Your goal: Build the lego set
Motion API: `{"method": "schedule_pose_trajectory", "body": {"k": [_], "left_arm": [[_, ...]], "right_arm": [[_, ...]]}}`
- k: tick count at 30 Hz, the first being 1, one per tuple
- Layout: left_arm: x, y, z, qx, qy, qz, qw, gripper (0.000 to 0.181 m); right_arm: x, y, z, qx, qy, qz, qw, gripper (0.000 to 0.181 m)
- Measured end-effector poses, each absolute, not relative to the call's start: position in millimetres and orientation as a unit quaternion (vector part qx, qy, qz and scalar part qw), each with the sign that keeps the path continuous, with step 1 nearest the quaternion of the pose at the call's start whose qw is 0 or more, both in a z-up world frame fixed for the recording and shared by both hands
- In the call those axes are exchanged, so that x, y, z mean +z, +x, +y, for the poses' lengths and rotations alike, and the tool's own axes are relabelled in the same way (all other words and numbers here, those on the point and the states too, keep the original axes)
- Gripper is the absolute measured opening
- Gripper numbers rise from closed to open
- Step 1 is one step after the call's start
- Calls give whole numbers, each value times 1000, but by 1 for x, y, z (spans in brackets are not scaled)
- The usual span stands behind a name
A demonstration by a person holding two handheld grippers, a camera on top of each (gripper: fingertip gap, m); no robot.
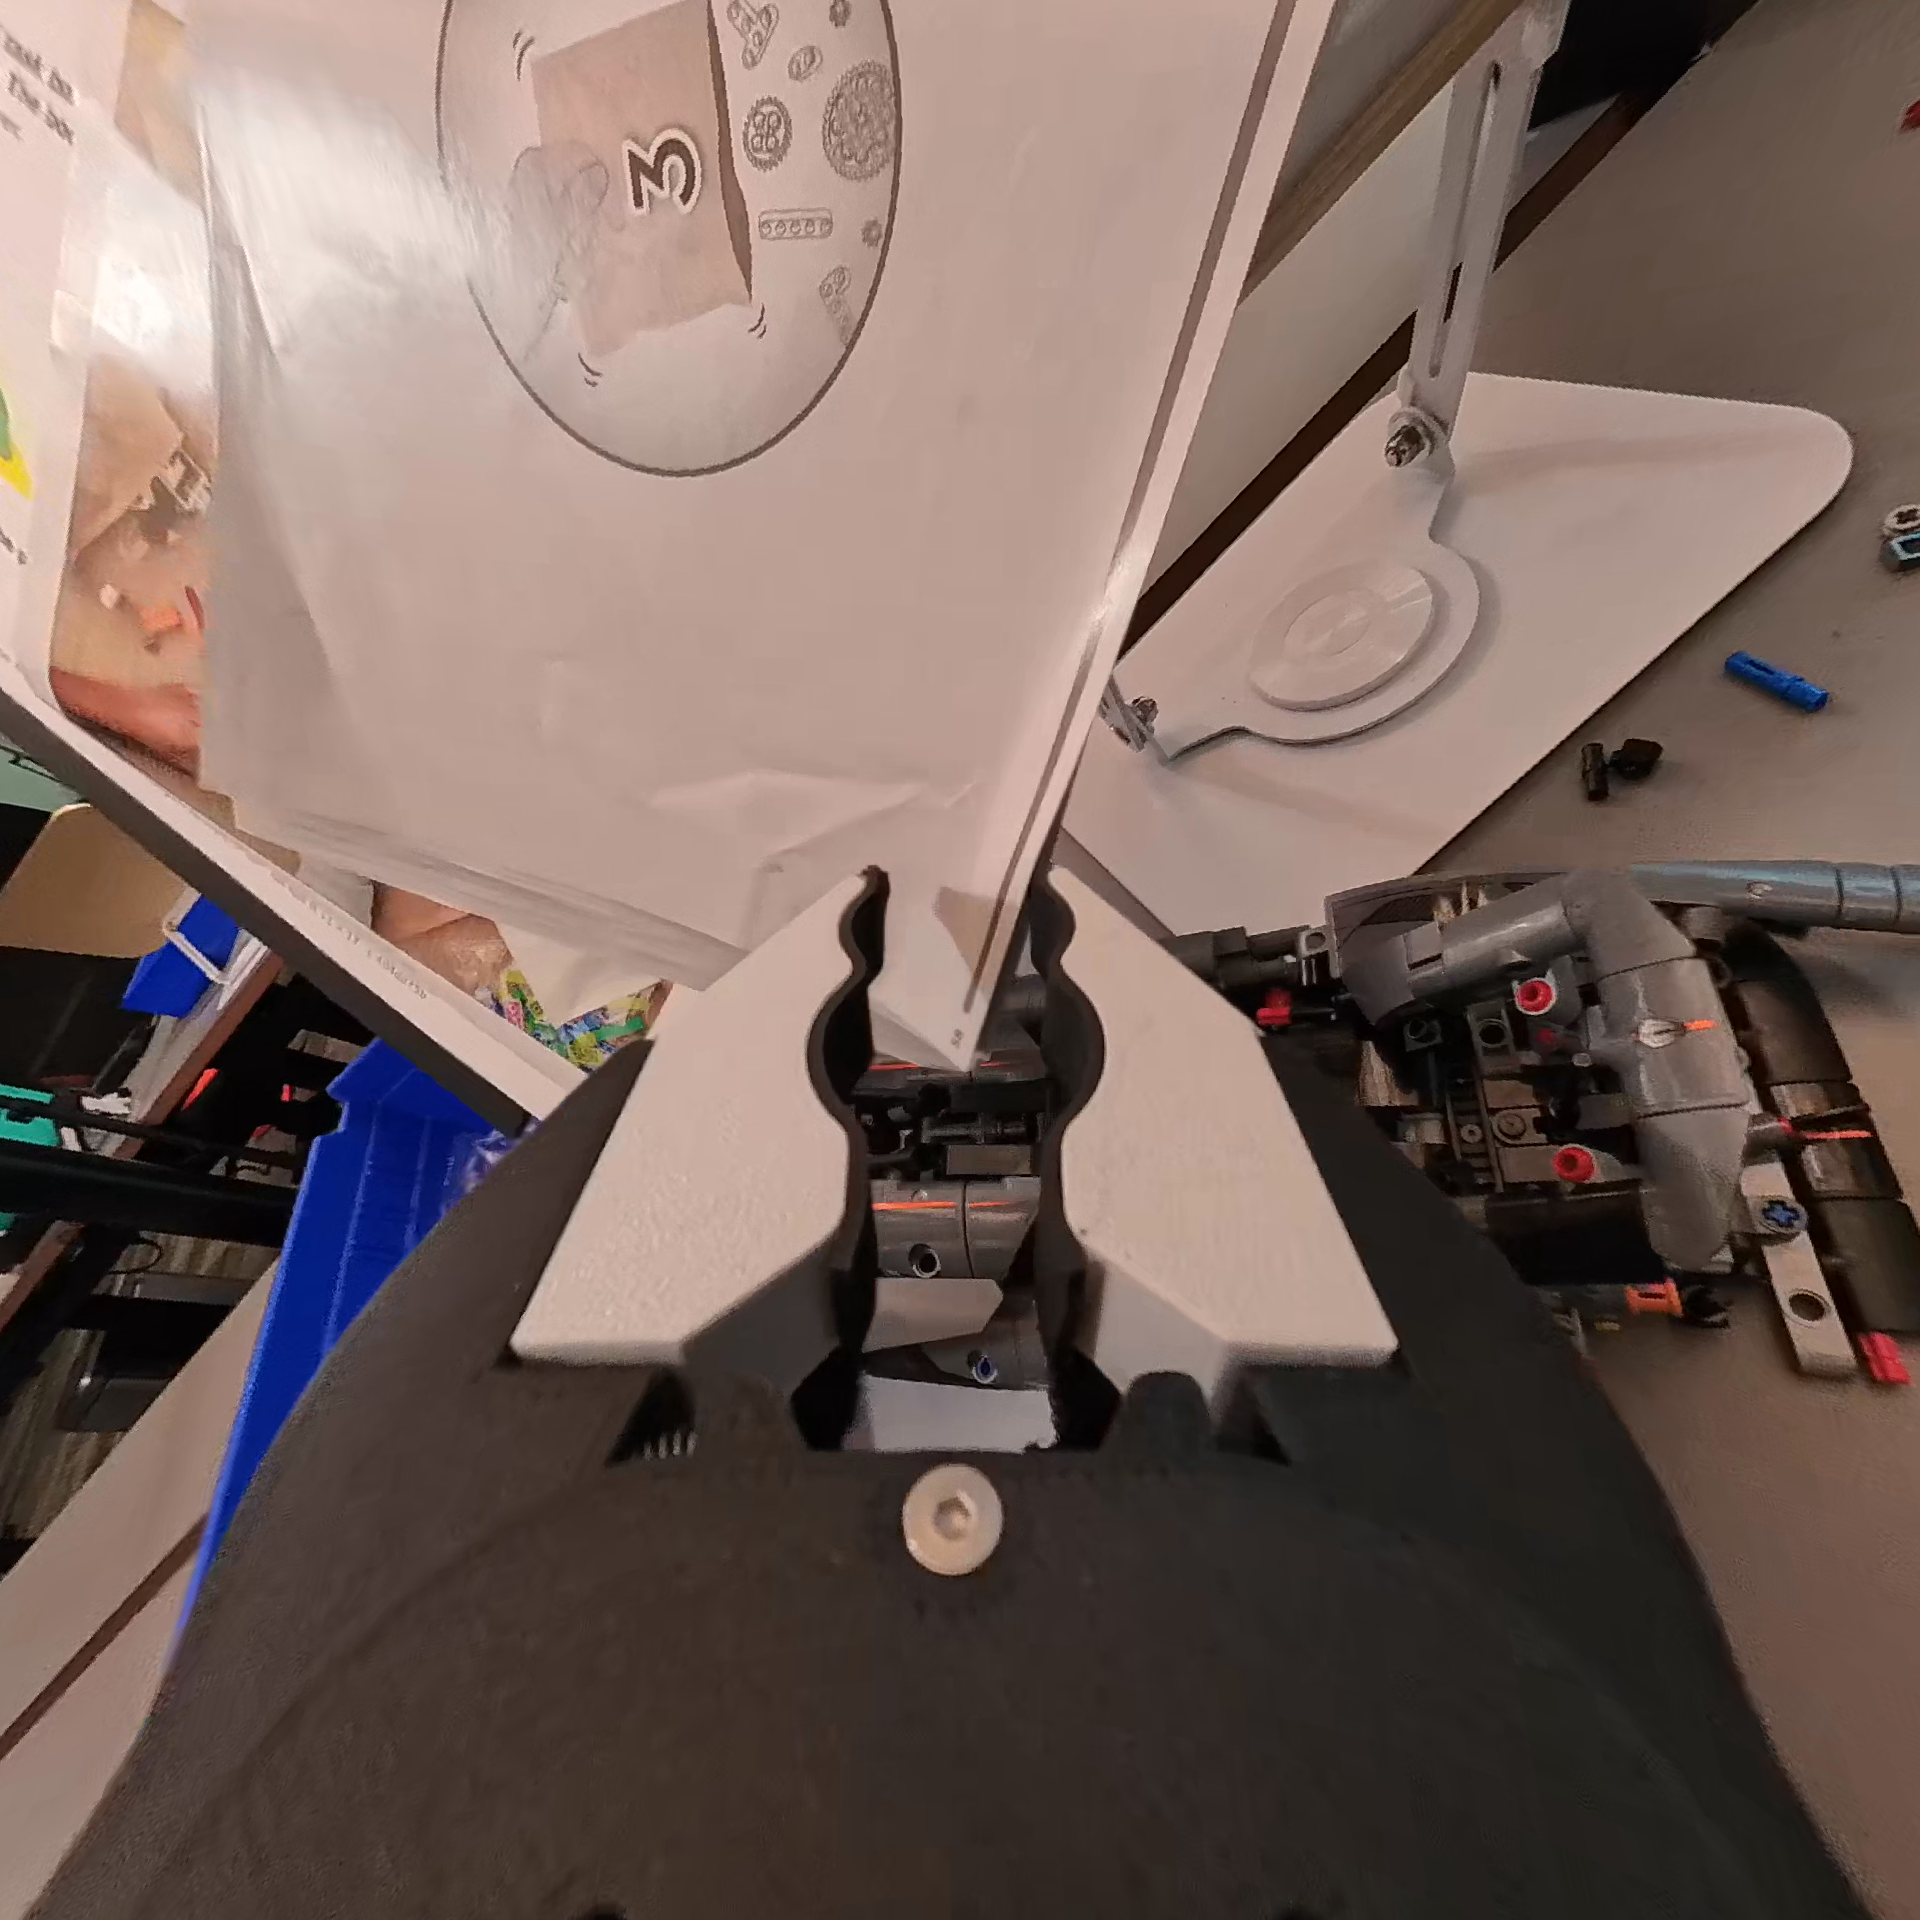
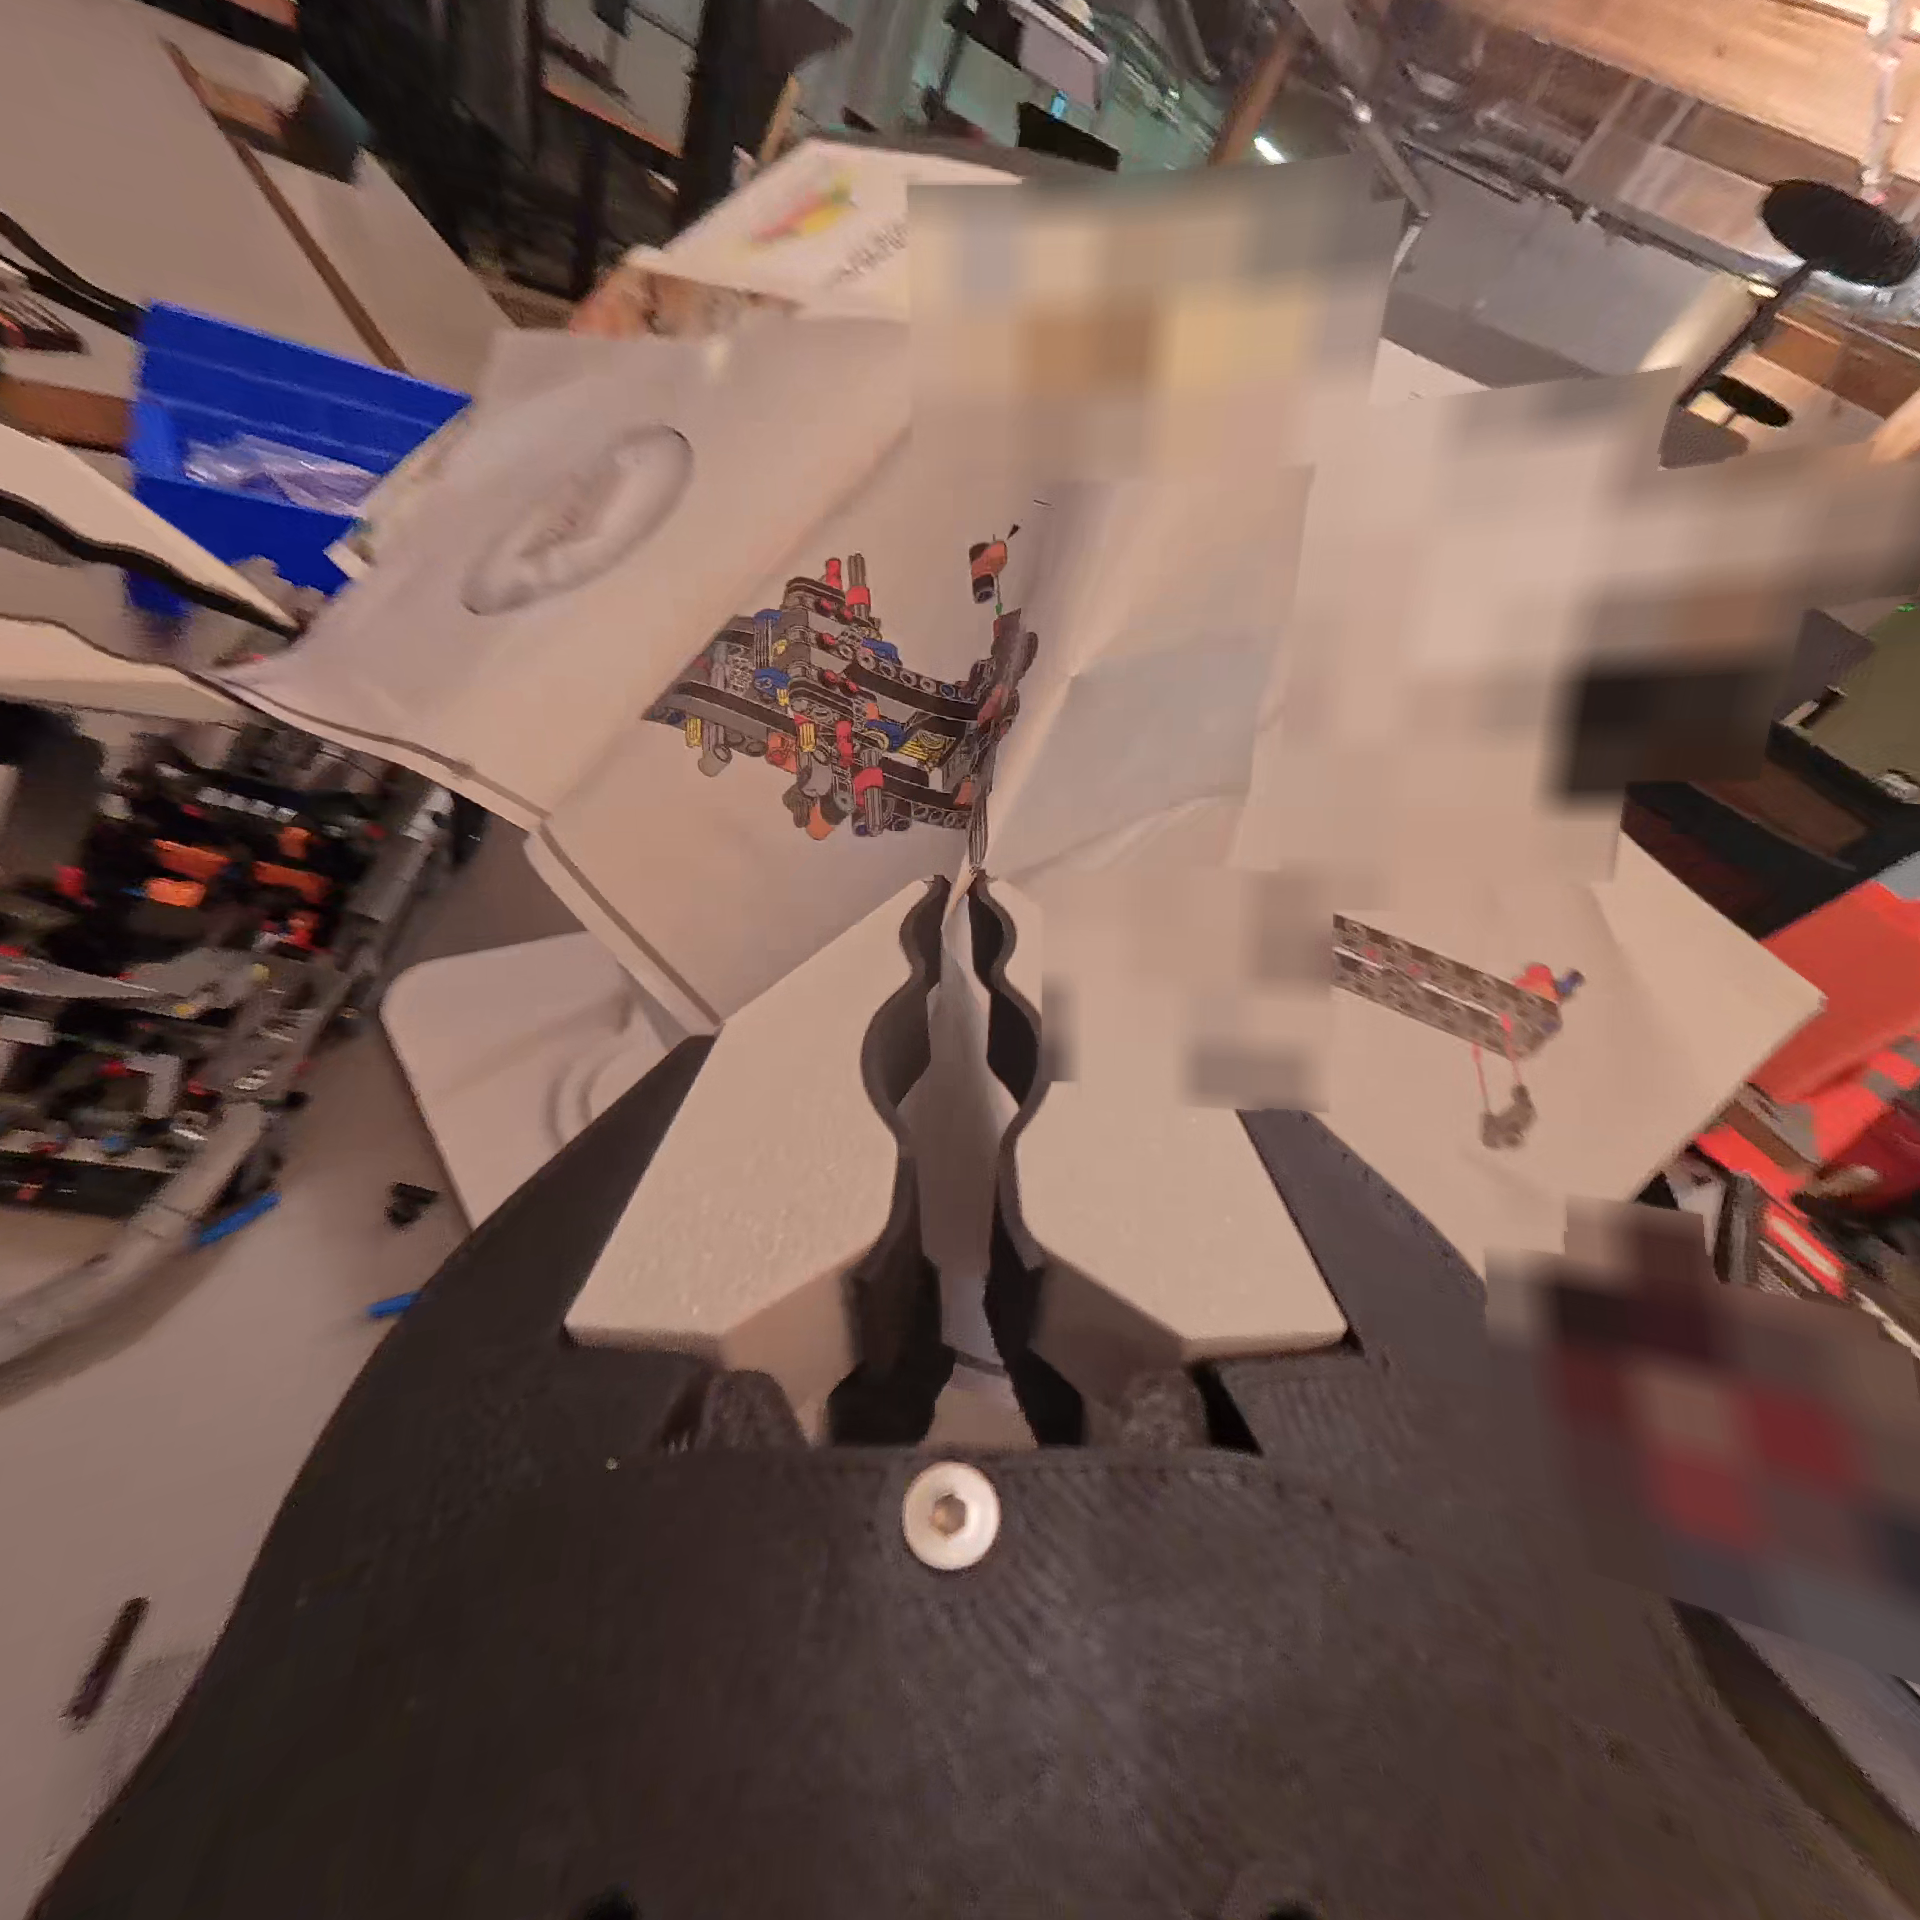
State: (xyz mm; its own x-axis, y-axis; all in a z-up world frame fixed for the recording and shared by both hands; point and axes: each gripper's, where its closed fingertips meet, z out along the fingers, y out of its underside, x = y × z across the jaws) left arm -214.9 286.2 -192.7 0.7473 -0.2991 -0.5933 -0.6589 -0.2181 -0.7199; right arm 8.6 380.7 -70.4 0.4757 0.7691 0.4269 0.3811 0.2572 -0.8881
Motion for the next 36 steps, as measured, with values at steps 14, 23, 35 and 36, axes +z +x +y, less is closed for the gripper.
{"method": "schedule_pose_trajectory", "body": {"k": [14,23,35,36], "left_arm": [[-173,-213,285,193,-740,305,567,55],[-124,-154,267,158,-669,330,646,102],[-103,-110,294,129,-671,301,666,73],[-103,-110,296,119,-672,295,669,63]], "right_arm": [[-59,-24,341,280,-570,-497,592,11],[-53,-43,313,399,-561,-483,542,27],[-93,-90,214,447,-470,-638,415,67],[-96,-90,215,440,-470,-642,417,68]]}}
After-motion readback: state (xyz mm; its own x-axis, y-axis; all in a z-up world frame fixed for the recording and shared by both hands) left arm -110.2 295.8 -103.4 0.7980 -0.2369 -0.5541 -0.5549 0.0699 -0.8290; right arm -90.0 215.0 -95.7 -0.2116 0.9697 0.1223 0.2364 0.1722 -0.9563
